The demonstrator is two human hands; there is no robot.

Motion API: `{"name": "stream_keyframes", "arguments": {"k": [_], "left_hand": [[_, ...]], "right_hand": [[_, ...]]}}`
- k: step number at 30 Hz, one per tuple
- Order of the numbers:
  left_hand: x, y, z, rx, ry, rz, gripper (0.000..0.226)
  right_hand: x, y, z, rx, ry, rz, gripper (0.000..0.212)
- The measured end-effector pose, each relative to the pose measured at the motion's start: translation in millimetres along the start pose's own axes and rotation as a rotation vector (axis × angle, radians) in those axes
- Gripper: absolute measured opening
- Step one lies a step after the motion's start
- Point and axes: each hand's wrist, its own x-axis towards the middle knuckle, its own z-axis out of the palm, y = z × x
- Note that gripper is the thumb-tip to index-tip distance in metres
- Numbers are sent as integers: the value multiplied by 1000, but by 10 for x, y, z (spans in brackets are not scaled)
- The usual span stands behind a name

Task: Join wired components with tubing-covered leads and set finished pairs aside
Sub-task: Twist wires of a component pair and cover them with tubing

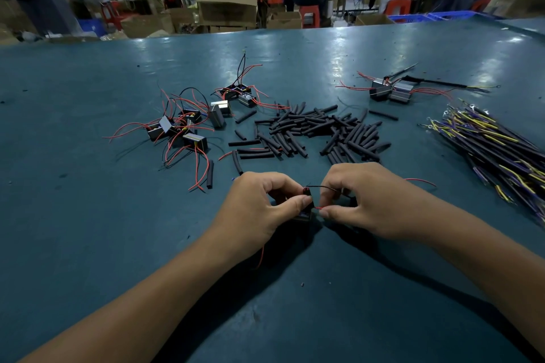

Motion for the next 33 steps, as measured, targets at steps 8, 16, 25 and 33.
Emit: {"name": "stream_keyframes", "arguments": {"k": [8, 16, 25, 33], "left_hand": [[14, 18, -18, 81, -25, 39, 2], [19, -16, -32, 84, -42, 76, 3], [28, -24, -115, 29, -95, 7, 14], [73, -95, -80, -102, 96, -35, 8]], "right_hand": [[37, -8, 89, 96, 25, 21, 10], [41, 86, -32, 361, 63, 72, 10], [83, 26, 71, 281, 133, 104, 14], [73, 6, 100, 290, 154, 105, 14]]}}
